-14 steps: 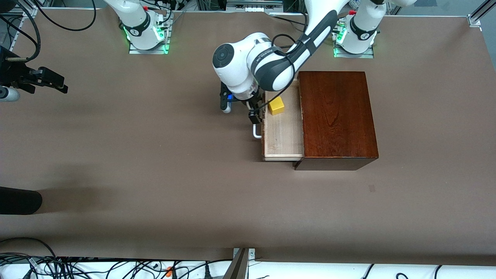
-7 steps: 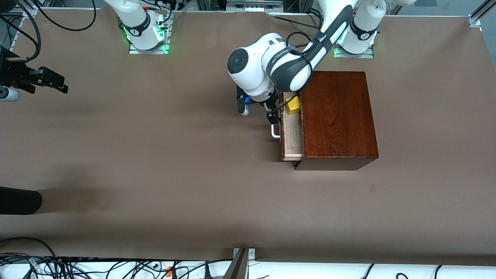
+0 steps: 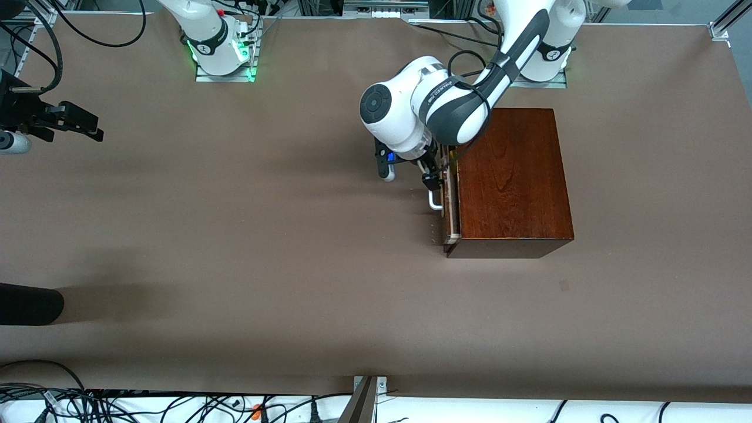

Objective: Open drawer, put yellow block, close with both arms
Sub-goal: 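Push the drawer shut into the box with the left gripper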

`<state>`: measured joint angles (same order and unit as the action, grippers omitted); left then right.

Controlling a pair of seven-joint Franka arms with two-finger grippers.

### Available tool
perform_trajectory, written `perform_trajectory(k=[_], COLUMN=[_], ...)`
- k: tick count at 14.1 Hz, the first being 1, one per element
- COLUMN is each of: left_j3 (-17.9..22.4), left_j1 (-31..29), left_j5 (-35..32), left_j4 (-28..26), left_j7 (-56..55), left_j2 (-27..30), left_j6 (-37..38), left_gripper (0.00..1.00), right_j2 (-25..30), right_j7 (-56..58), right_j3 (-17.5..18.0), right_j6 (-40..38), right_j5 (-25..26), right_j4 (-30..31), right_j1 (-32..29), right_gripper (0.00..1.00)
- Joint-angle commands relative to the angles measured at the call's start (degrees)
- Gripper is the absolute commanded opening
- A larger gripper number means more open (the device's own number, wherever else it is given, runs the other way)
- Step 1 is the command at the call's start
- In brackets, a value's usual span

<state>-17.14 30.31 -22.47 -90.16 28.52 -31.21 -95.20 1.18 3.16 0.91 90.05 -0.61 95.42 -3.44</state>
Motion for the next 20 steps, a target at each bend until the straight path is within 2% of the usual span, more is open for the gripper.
perform_trajectory(k=[1,7,11,14,17,20], left_j3=[-0.2,-0.8,-1.1,-0.6,-0.3,-0.4], left_j1=[-1.5,-1.8,3.4,2.7,-3.4,-12.9], left_j5=[-2.5,-2.1,-0.2,6.9,11.6,14.6], left_j4=[-2.9,-1.7,4.6,8.9,12.0,12.4], left_j7=[-0.2,-3.1,-22.6,-36.8,-47.6,-48.6], left_j2=[2.3,1.9,1.1,3.2,9.0,13.4], left_j6=[2.2,2.7,2.8,4.1,6.9,8.0], left_gripper=[1.00,1.00,1.00,1.00,1.00,1.00], right_j2=[-0.6,-0.6,-0.6,-0.6,-0.6,-0.6], right_j7=[0.9,0.8,0.9,0.9,0.9,0.9], right_j3=[0.8,0.8,0.8,0.8,0.8,0.8], right_j6=[-1.3,-1.3,-1.3,-1.3,-1.3,-1.3], right_j5=[0.3,0.4,0.3,0.4,0.3,0.3], right_j4=[-1.6,-1.6,-1.6,-1.6,-1.6,-1.6], right_j1=[-0.8,-0.8,-0.8,-0.8,-0.8,-0.8], right_gripper=[1.00,1.00,1.00,1.00,1.00,1.00])
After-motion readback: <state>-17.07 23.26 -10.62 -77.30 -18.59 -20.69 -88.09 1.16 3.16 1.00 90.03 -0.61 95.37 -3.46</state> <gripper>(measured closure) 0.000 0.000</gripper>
